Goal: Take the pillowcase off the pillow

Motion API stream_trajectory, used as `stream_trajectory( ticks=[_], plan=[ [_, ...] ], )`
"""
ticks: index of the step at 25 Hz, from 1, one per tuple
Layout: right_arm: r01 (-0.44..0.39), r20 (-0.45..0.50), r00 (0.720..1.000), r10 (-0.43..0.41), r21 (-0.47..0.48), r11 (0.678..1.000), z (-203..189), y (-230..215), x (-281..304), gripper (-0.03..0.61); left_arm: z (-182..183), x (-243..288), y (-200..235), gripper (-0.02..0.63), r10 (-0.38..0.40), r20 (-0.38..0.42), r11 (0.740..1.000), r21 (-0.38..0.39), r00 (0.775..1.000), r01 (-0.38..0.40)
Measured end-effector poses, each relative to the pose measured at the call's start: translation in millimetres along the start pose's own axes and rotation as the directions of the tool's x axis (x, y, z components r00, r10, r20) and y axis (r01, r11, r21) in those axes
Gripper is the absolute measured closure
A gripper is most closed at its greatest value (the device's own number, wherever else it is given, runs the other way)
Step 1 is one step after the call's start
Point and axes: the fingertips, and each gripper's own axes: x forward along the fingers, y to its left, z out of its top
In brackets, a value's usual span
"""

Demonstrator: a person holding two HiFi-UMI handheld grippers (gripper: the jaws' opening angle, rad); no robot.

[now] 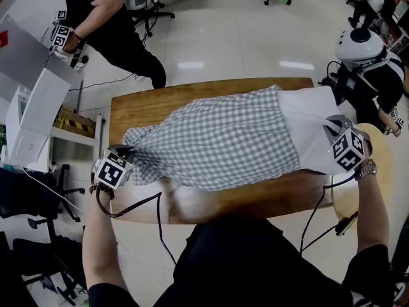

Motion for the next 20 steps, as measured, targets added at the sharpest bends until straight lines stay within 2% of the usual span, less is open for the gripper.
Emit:
stream_trajectory(
  ticks=[6,9,11,14,17,20],
  plan=[
    [-0.033,-0.001,0.999,0.033,0.011,0.999,6,5,11,0.560,14,7,-12,0.606,-0.020,0.017,1.000,-0.001,1.000,0.020],
    [-0.049,0.000,0.999,0.049,0.019,0.999,9,7,21,0.558,19,15,-21,0.604,-0.056,0.049,0.996,-0.061,0.997,0.059],
    [-0.054,-0.010,0.999,0.054,0.015,0.998,8,9,25,0.557,25,22,-28,0.603,-0.079,0.104,0.987,-0.129,0.991,0.092],
    [-0.059,-0.016,0.998,0.060,0.017,0.998,8,11,32,0.555,29,28,-39,0.587,-0.115,0.182,0.957,-0.244,0.977,0.158],
    [-0.062,-0.017,0.998,0.062,0.019,0.998,11,13,37,0.551,30,30,-47,0.520,-0.157,0.261,0.903,-0.353,0.952,0.246],
    [-0.062,-0.022,0.998,0.063,0.021,0.998,9,16,41,0.546,37,25,-53,0.465,-0.164,0.353,0.851,-0.421,0.921,0.314]
  ],
)
